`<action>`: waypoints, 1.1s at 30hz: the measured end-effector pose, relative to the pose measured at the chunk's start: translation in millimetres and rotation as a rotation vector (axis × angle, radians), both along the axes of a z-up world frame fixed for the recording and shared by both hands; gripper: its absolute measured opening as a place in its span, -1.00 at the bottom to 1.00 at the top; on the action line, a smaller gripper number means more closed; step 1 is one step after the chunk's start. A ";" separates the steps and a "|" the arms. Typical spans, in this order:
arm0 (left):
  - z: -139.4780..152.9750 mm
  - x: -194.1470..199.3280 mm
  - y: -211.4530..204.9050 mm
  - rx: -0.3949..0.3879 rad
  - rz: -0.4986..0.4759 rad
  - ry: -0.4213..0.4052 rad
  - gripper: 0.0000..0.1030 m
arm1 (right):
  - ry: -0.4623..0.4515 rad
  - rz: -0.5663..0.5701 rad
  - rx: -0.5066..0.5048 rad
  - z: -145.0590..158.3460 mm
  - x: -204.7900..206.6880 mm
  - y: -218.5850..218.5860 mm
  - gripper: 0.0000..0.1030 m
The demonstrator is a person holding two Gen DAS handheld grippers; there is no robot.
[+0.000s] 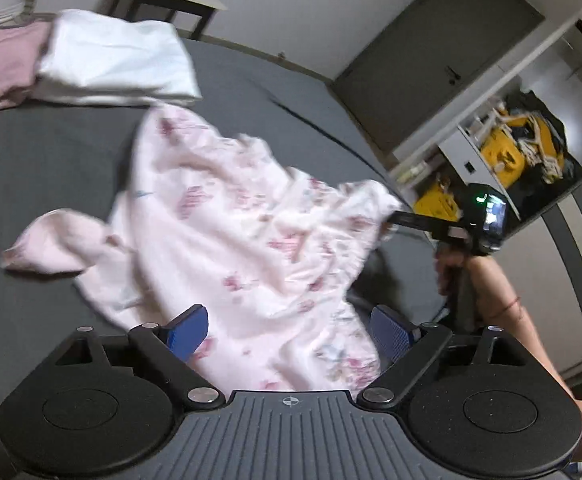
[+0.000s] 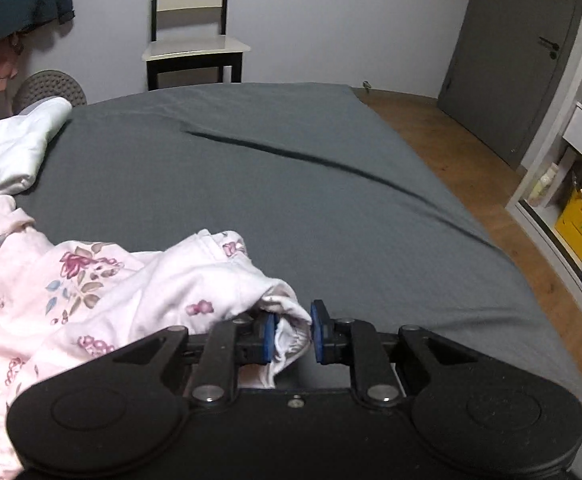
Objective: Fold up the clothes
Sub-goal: 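Grasp the garment's elastic waistband with the right gripper while the left gripper releases, then grasp the elastic waistband with the left gripper near the right gripper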
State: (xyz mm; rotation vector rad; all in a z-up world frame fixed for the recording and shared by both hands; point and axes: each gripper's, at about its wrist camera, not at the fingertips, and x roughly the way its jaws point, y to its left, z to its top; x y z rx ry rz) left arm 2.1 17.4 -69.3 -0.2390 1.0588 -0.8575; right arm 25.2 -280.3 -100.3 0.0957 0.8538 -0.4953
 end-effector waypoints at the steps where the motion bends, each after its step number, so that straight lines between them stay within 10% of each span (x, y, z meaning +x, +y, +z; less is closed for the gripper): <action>1: 1.9 -0.6 -12.6 0.037 -0.013 0.008 0.72 | 0.000 0.009 -0.003 -1.6 0.2 2.8 -0.65; 7: 21.6 -17.5 -74.7 0.214 -0.070 0.010 0.72 | -0.008 0.075 -0.014 -15.6 3.8 13.3 -0.55; 17: 36.6 -54.9 -132.2 0.532 0.155 0.159 0.72 | -0.096 0.057 0.087 -9.5 -8.6 -3.5 -0.36; 33: -12.0 -128.4 -173.2 0.551 0.745 -0.015 0.71 | -0.136 0.047 0.190 -8.3 -14.3 -17.8 -0.12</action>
